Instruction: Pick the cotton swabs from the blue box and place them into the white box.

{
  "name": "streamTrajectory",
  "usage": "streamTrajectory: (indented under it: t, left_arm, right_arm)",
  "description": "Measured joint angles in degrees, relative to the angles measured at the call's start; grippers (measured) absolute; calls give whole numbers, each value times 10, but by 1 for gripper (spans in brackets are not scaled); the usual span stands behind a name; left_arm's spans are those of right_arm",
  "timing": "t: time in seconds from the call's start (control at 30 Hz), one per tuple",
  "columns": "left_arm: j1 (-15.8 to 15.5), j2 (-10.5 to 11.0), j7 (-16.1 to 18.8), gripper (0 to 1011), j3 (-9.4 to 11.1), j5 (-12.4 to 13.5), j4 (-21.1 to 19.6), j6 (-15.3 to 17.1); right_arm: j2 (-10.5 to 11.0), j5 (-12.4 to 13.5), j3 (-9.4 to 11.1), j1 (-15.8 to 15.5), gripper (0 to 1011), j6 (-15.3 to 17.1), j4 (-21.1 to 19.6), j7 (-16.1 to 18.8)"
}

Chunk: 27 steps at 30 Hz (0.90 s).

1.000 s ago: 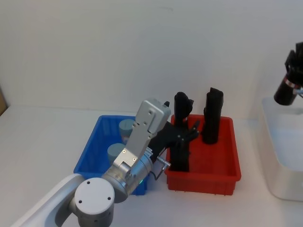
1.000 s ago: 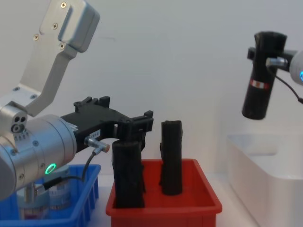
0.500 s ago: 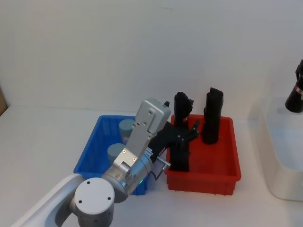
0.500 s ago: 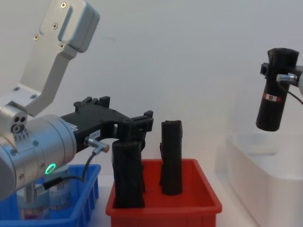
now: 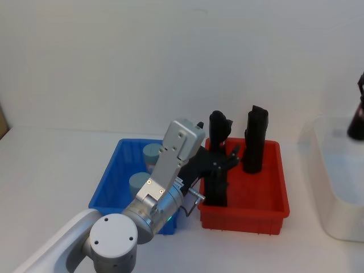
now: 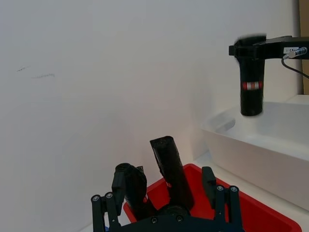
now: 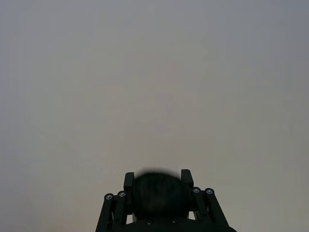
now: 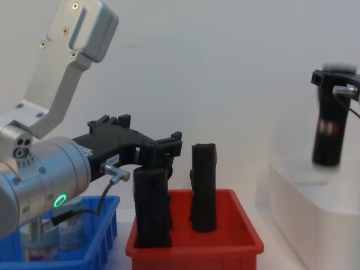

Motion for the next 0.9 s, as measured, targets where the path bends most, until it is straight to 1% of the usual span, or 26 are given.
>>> streamTrajectory:
  t: [0.03, 0.07, 0.1, 0.2, 0.33, 0.53, 0.77, 0.87, 0.9]
  left_arm:
    - [0, 0, 0, 1003, 0, 0, 0, 0]
    - [0, 0, 0, 1003, 0, 0, 0, 0]
    - [0, 0, 0, 1003, 0, 0, 0, 0]
    - [0, 0, 0, 1003, 0, 0, 0, 0]
    - [0, 0, 0, 1003, 0, 0, 0, 0]
    - [3, 3, 2, 1003, -2, -1, -2, 1]
    - [18, 20, 24, 1003, -12, -19, -16, 3]
    - [28, 30, 38, 1003, -19, -30, -23, 3]
    - [33, 35, 47, 1003, -22, -37, -26, 3]
  right_arm:
    - [0, 0, 0, 0, 587, -1, 0, 0]
    - [0, 0, 0, 0, 600, -2, 0, 0]
    - [0, 0, 1, -1, 657, -3, 0, 0]
    - [0, 0, 1, -1, 721, -5, 0, 1]
    - [0, -1, 1, -1, 867, -7, 1, 1]
    - [0, -1, 2, -1, 1001, -9, 1, 1]
    - [0, -1, 2, -2, 1001, -10, 1, 1]
    - [0, -1, 2, -2, 1001, -11, 1, 1]
    - [0, -1, 2, -2, 1001, -11, 1, 1]
